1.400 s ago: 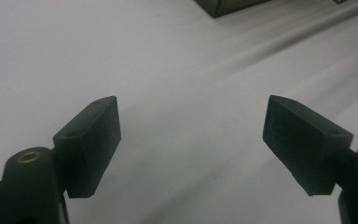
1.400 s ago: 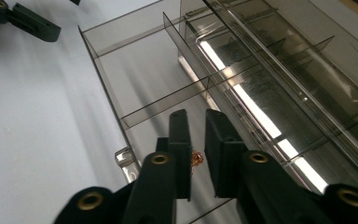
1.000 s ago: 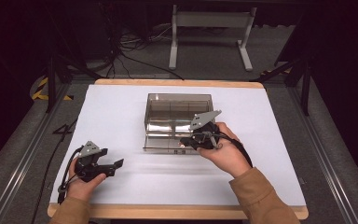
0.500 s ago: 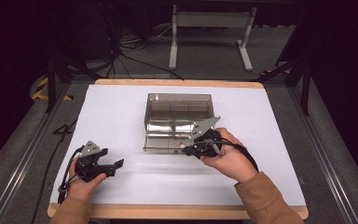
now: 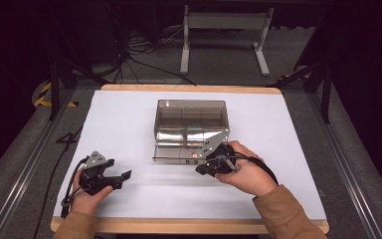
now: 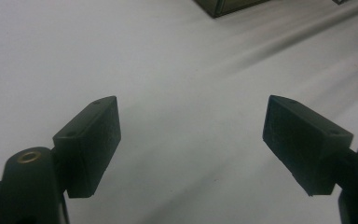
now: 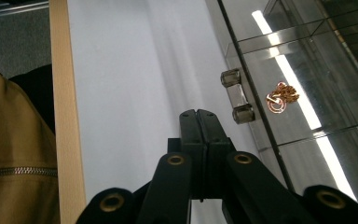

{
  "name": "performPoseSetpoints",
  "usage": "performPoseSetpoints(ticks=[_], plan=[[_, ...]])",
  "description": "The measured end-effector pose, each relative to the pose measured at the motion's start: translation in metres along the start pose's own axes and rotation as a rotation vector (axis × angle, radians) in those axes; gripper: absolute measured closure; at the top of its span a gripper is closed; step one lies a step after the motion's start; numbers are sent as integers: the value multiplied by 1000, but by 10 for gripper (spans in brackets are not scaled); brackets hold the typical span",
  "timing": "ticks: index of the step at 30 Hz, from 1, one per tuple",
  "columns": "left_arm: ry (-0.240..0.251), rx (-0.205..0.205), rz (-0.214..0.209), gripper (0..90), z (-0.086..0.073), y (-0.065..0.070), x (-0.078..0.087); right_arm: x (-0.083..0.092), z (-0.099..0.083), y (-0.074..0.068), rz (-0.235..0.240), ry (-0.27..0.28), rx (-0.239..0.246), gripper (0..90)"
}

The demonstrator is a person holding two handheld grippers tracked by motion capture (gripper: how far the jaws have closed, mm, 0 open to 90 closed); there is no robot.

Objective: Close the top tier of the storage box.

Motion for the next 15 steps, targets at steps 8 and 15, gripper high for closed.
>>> performPoseSetpoints(ticks=[8, 15], plan=[[0, 2, 0, 198, -1, 0, 1, -7, 2, -1, 13, -36, 28, 900], [-3, 5, -1, 198, -2, -1, 2, -15, 2, 6, 25, -76, 18, 900]])
Point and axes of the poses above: each handheld gripper's, and its own axes: x roughly backward along the jaws, z roughly out of its top, y roughly to its right, the point moved 1 cm from there along -x, roughly forward along the jaws, and after that the axes turned 15 degrees about -y, right-handed, at the moved point
